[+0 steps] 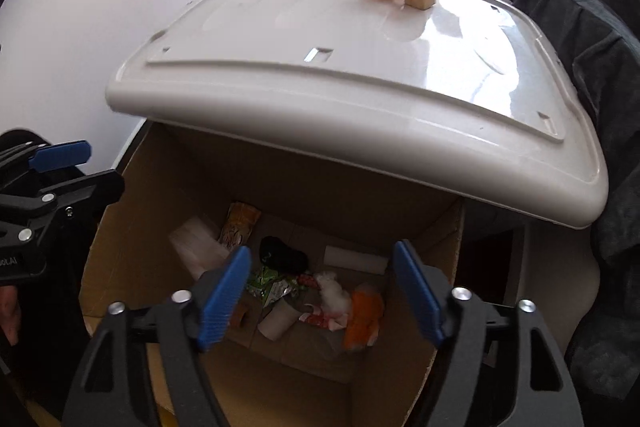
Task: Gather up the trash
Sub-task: 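Carry the carton and cloth over the box and release both, then grasp the wooden block with the right tool while the left tool grasps the orange dinosaur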
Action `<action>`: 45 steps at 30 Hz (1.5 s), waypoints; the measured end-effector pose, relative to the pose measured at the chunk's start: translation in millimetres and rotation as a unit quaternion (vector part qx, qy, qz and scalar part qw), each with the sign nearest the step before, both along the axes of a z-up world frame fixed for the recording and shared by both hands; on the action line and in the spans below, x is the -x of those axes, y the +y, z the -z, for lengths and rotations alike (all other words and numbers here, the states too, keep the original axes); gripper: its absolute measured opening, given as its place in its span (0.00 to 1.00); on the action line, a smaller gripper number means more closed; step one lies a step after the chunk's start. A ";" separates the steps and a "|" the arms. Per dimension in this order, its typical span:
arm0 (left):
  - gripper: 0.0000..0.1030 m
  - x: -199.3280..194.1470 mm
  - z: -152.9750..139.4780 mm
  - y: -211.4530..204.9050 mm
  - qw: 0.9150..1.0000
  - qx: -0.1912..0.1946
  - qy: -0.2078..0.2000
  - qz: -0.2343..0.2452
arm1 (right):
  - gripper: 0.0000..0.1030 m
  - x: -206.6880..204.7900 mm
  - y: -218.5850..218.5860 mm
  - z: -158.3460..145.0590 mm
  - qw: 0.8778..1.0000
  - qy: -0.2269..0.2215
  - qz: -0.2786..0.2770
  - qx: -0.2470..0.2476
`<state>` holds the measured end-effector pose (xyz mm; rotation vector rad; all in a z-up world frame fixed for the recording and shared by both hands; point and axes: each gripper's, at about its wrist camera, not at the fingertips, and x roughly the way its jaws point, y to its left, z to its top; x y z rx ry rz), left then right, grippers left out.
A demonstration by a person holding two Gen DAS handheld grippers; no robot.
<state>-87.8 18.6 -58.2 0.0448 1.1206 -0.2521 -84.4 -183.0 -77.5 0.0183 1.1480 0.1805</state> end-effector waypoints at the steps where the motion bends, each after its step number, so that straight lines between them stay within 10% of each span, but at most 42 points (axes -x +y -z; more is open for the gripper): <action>1: 0.81 -1.1 -1.1 0.1 1.000 0.002 -0.001 -0.003 | 0.77 -1.0 -1.4 -2.1 1.000 -0.003 0.004 0.000; 18: 0.81 -86.1 -72.4 -35.9 0.993 0.040 -0.111 0.018 | 0.79 -136.5 -45.7 -75.4 0.980 -0.166 -0.040 0.098; 33: 0.81 -154.9 -50.8 -52.4 0.991 0.083 -0.099 -0.017 | 0.78 -283.3 -59.4 1.3 0.986 -0.109 -0.065 0.107; 45: 0.81 -152.8 -32.7 -57.0 0.994 0.076 -0.081 -0.009 | 0.45 -317.8 -56.1 20.0 0.984 -0.081 -0.114 0.109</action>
